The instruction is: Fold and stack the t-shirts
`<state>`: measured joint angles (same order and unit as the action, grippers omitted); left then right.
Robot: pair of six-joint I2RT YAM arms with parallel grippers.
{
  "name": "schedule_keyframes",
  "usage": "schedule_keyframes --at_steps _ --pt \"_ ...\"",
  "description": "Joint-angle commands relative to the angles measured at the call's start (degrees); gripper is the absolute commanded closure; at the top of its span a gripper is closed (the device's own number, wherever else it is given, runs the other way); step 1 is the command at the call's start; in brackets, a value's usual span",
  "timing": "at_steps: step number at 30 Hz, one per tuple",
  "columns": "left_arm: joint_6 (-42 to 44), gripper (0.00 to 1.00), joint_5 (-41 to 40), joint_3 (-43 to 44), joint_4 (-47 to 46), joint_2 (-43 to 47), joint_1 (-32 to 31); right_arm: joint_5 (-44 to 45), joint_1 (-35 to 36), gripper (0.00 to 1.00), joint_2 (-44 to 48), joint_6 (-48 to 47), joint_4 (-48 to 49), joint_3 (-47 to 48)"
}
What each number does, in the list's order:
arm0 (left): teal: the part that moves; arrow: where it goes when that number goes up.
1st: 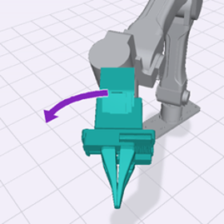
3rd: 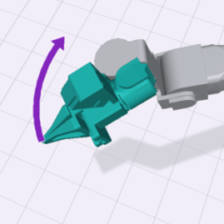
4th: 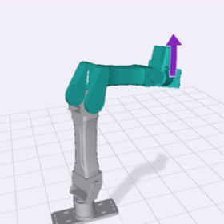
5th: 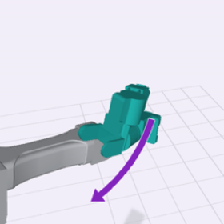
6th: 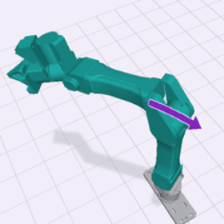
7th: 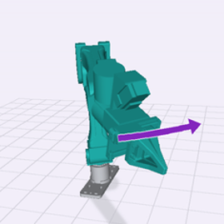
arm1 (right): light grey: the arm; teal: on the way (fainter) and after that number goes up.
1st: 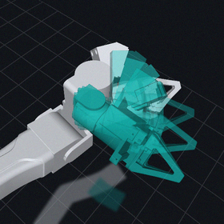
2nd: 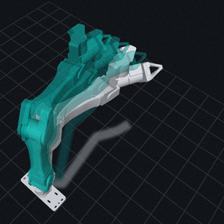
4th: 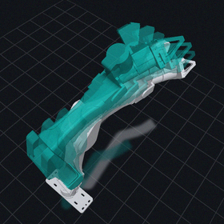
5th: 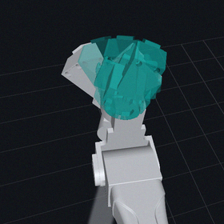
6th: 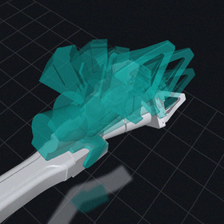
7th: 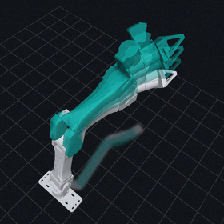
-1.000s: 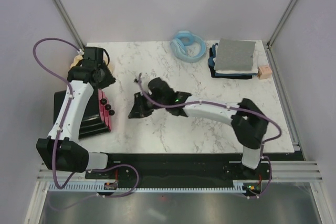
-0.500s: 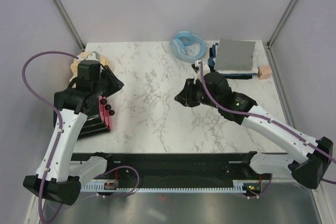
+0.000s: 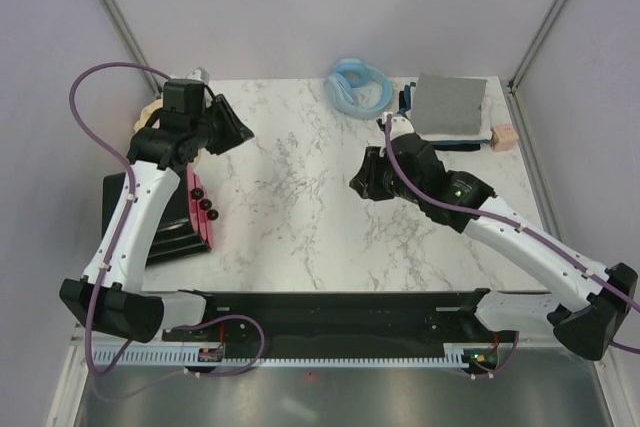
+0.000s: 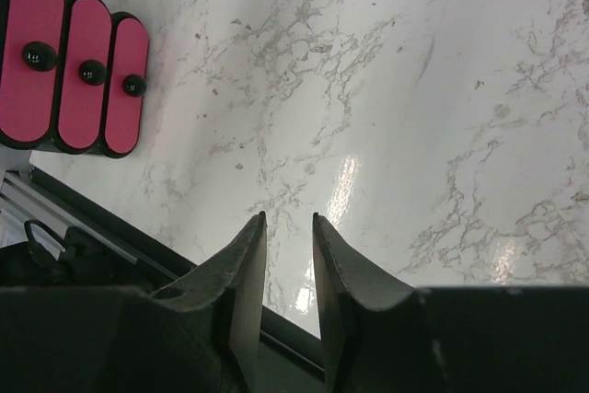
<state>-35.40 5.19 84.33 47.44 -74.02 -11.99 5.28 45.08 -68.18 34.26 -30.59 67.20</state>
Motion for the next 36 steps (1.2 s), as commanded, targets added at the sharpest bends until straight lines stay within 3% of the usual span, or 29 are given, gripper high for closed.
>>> schedule_keyframes --at_steps 1,5,10,13,16,18,19,21,24,27,31,36 --pt "2.7 0.60 0.6 0.3 -1.1 1.4 -0.1 4.6 -1.1 0.65 -0.3 -3.1 -1.5 2.1" --pt "2.7 0.59 3.1 4.0 -0.9 -3.4 -0.1 1.5 -12.6 0.58 -5.7 -9.0 -3.0 7.4" --pt "0.2 0.59 6.7 6.9 -1.4 -6.8 -0.3 3.8 -23.3 0.54 -16.9 -15.7 -10.3 25.3" --pt "1.6 0.59 3.8 8.3 -1.6 -8.2 -2.3 4.9 -29.4 0.53 -19.7 -19.3 -13.2 28.7" --pt "2.3 0.59 3.9 9.7 -1.6 -9.9 -2.8 3.6 -40.3 0.53 -19.4 -16.6 -13.1 28.2" --pt "2.4 0.59 3.6 10.1 -1.6 -11.2 -2.8 1.0 -41.6 0.55 -20.0 -13.0 -12.7 27.6" --pt "3.0 0.58 3.7 10.4 -1.6 -11.8 -2.7 -7.0 -41.3 0.55 -20.3 -12.6 -10.7 27.1" --pt "3.8 0.58 3.5 11.5 -1.6 -13.2 -2.7 -11.4 -40.0 0.51 -20.7 -10.5 -8.5 24.5" --pt "4.2 0.58 3.3 14.1 -1.4 -16.1 -2.7 -5.6 -38.8 0.51 -16.5 -8.9 -4.1 18.3" --pt "2.5 0.59 6.1 17.8 -1.4 -19.4 -3.4 -1.0 -42.0 0.51 -12.5 -11.7 -2.5 15.9" --pt "2.8 0.59 5.7 20.3 -1.2 -23.3 -6.4 -4.6 -43.6 0.51 -10.3 -9.1 -1.5 14.3" --pt "3.3 0.59 3.3 19.6 -1.3 -25.0 -9.3 -12.2 -43.5 0.52 -7.1 -0.4 8.0 3.4"
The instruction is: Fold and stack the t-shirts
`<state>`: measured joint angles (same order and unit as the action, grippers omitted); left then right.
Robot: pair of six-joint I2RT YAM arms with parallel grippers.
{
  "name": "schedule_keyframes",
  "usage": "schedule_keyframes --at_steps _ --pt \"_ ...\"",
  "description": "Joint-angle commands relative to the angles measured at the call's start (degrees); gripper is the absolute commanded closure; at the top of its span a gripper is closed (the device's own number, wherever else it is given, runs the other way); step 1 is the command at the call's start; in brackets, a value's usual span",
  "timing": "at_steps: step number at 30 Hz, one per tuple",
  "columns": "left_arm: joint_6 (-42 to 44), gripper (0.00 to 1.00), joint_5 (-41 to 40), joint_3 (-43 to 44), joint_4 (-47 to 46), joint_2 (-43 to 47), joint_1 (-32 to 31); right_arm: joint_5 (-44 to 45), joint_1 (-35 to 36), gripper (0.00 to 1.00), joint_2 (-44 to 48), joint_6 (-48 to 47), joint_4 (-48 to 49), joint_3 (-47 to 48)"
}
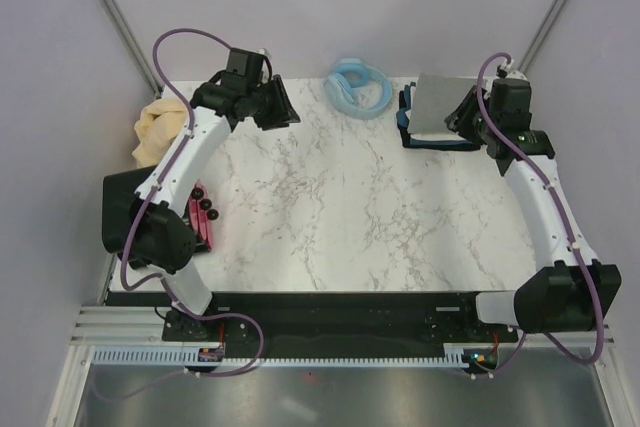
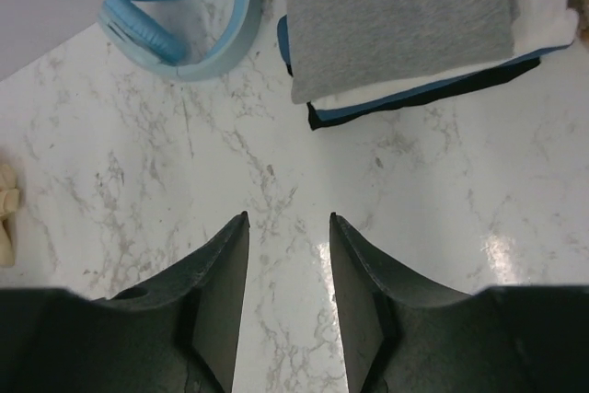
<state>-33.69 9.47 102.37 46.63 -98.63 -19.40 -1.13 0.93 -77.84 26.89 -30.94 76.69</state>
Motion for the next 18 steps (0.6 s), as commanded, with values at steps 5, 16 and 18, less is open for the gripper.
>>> schedule_keyframes --at_steps 5,16,18 --pt "1.8 0.59 -2.0 0.3 -0.8 -0.2 -2.6 -5.2 0.9 0.52 -2.6 2.5 2.7 3.7" --pt "-3.0 0.53 -0.9 3.6 -0.4 -4.7 -1.7 -12.9 2.6 0.51 -3.1 8.4 4.8 4.5" --pt "-3.0 0.50 -4.5 5.6 0.5 -4.8 -0.9 -12.5 3.4 0.50 -0.2 8.2 5.1 0.1"
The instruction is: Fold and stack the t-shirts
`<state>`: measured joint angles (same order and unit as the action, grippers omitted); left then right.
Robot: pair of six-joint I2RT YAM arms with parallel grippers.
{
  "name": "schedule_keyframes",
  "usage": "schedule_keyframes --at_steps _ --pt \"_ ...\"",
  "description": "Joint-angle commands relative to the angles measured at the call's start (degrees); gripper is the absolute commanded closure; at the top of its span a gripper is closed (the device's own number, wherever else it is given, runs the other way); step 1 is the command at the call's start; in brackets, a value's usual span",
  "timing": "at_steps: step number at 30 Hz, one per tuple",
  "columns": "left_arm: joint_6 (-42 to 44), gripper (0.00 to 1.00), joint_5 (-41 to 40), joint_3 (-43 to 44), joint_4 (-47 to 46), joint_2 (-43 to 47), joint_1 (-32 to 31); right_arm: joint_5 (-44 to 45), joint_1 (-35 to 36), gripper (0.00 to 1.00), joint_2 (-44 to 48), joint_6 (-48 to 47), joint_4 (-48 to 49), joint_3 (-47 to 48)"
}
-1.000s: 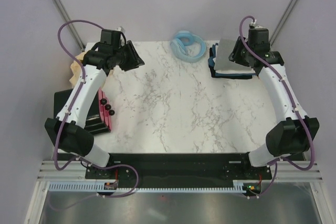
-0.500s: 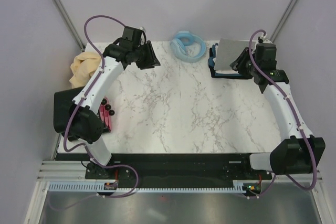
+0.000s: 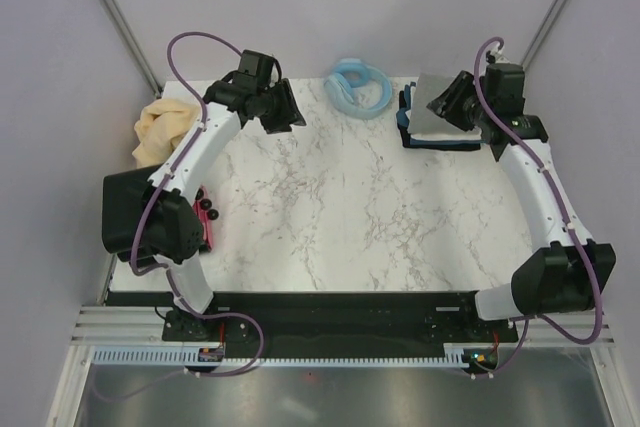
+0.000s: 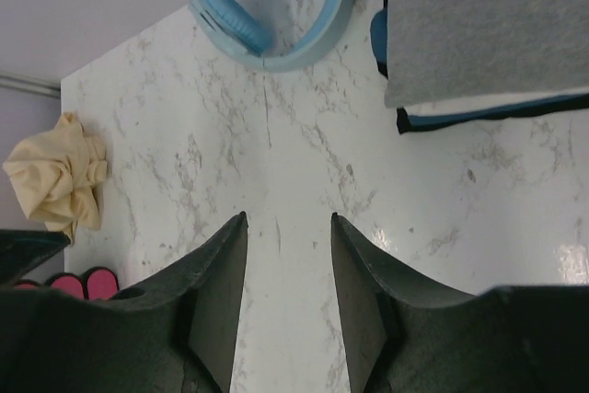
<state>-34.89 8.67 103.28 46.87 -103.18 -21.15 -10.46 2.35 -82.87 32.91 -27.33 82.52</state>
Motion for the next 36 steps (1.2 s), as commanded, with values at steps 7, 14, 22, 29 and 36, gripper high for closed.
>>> schedule_keyframes --at_steps 7,14,22,29,36 --pt "-11.0 0.43 -7.4 13.5 5.3 -3.2 12.3 -6.3 2.0 0.50 10.1 1.8 0.2 -14.6" --pt "-6.7 0.43 -16.0 33.3 16.5 -12.9 22.8 -6.8 2.0 0.50 12.3 0.2 0.0 -15.5" --pt "-5.1 0.43 -13.7 36.3 19.0 -17.2 30.5 -6.9 2.0 0.49 12.5 0.1 0.4 -17.1" --pt "-4.6 0.41 -11.0 39.2 20.5 -21.8 33.9 -7.1 2.0 0.49 12.6 0.1 0.6 -17.3" --pt "-2.2 0.38 -13.1 39.6 24.0 -26.0 34.2 -6.6 2.0 0.49 13.3 0.0 0.6 -19.2"
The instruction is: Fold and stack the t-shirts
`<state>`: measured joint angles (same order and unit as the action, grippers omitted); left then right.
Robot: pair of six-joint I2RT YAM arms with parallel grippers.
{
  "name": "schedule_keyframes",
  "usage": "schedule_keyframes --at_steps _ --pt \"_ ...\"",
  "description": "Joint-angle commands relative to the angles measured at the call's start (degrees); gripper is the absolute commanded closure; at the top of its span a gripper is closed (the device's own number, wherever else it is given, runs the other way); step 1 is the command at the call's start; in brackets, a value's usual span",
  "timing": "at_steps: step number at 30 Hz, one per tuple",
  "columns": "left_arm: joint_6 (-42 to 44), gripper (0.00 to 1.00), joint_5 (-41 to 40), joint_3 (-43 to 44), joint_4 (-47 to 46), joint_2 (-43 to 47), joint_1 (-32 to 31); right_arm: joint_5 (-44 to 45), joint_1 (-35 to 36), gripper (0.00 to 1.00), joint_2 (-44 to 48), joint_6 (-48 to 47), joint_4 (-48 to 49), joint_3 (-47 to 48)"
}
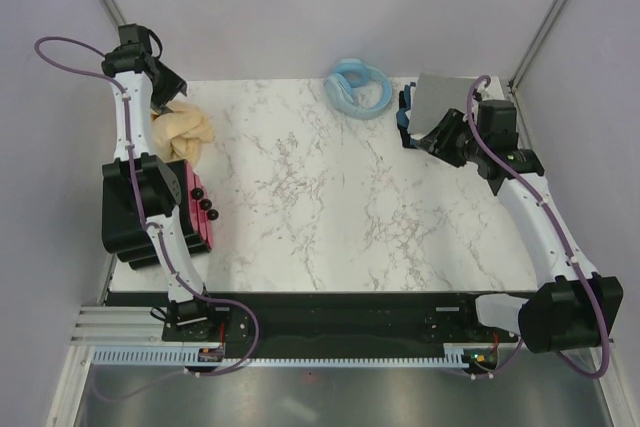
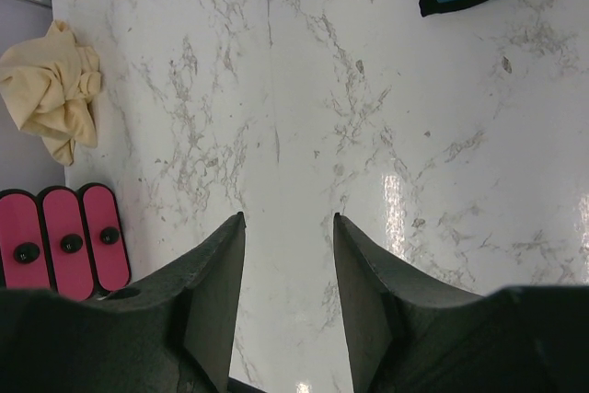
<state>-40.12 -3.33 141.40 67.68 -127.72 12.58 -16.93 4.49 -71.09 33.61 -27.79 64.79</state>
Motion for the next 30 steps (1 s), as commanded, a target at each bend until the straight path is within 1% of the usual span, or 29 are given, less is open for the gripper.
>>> schedule_keyframes --at_steps 1,7,18,30 --pt "3.2 0.38 -1.4 1.2 3.3 -1.6 0.4 0.1 -0.2 0.49 1.7 -0.6 1.2 -2.1" --pt "5.0 0.37 -4.1 1.2 4.2 -2.8 0.3 0.3 -0.2 0.49 1.6 -0.2 2.3 -4.5" --pt "6.3 0.35 -5.6 1.3 5.3 -6.0 0.4 0.8 -0.2 0.50 0.6 0.7 4.4 -6.1" --pt "6.1 0.33 -5.5 4.4 2.8 -8.4 1.0 0.2 -0.3 0.51 -3.6 1.4 6.7 -2.9"
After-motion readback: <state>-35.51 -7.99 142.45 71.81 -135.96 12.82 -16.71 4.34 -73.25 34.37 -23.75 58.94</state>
